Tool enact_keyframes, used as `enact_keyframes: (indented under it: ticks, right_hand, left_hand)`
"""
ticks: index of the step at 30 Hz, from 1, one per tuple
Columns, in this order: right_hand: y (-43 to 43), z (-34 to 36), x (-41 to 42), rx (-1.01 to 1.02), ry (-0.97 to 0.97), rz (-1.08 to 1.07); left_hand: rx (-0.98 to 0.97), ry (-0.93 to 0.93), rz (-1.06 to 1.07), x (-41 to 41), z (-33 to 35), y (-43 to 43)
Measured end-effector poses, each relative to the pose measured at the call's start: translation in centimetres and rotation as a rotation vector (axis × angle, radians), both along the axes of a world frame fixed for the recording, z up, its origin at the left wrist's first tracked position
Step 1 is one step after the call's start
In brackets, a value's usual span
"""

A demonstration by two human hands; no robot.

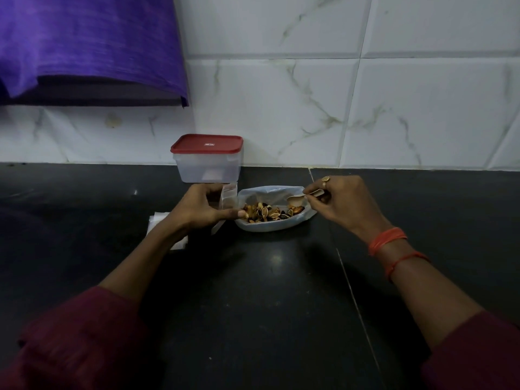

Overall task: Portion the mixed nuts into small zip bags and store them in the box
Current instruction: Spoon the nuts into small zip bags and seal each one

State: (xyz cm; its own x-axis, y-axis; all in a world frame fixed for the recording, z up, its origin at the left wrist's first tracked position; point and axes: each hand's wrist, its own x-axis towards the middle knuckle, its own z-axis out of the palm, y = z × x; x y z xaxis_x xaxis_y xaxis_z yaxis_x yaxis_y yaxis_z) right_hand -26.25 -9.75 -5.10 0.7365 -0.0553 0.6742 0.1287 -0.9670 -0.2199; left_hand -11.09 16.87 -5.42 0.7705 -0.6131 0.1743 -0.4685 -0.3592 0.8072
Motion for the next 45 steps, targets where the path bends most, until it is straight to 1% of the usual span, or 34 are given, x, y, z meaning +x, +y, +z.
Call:
enact_keyframes:
  ticks: [5, 7, 10, 15, 20, 23, 25, 30, 33, 34, 40, 45]
  right_hand:
    - [0.2, 0.4, -0.3, -0.077, 0.044, 0.008]
    - [0.5, 0.7, -0.3, -0.099, 0.042, 0.017]
    - [0.6, 0.9, -0.3, -0.072, 0.055, 0.002]
    - [1.0, 0.8, -0.4, -0.025, 0.074, 0.011]
    - [1.1, 0.1, -0.1, 0.047, 0.052, -0.002]
    - [1.3, -0.2, 0.1, 0.135, 0.016, -0.056]
    - [1.4, -0.3, 0.2, 0.229, 0.012, -0.095]
    - [1.4, -1.6, 0.8, 0.491, 0.095, -0.127]
    - [1.8, -1.8, 0.9, 0.744, 0.111, -0.114]
    - [2.0, -1.8, 0.9, 0.795, 0.117, -0.113]
    - [3.0, -1.9, 1.2, 0.954, 0.166, -0.107]
    - [3.8, -2.1, 1.4, 1.067, 0.199, -0.102]
  left_hand:
    - [0.080, 0.143, -0.190, 0.2, 0.7, 1.2]
    - [0.099, 0.152, -0.231, 0.4, 0.8, 1.4]
    - [0.111, 0.141, -0.269, 0.5, 1.0, 1.7]
    - [0.058, 0.158, -0.239, 0.7, 0.8, 1.9]
    - [-0.002, 0.018, -0.150, 0.3, 0.7, 1.5]
    - [-0.062, -0.020, -0.124, 0.0, 0.5, 1.1]
    - [-0.095, -0.037, -0.101, -0.1, 0.3, 0.8]
    - [-0.148, -0.107, -0.056, -0.3, -0.1, 0.4]
    - [-0.188, -0.120, -0.043, -0.5, -0.2, 0.1]
    - [-0.203, -0.114, -0.036, -0.5, -0.3, 0.1]
    - [-0.238, -0.103, -0.014, -0.7, -0.2, -0.4]
    - [-0.267, -0.184, 0.015, -0.9, -1.2, -0.8]
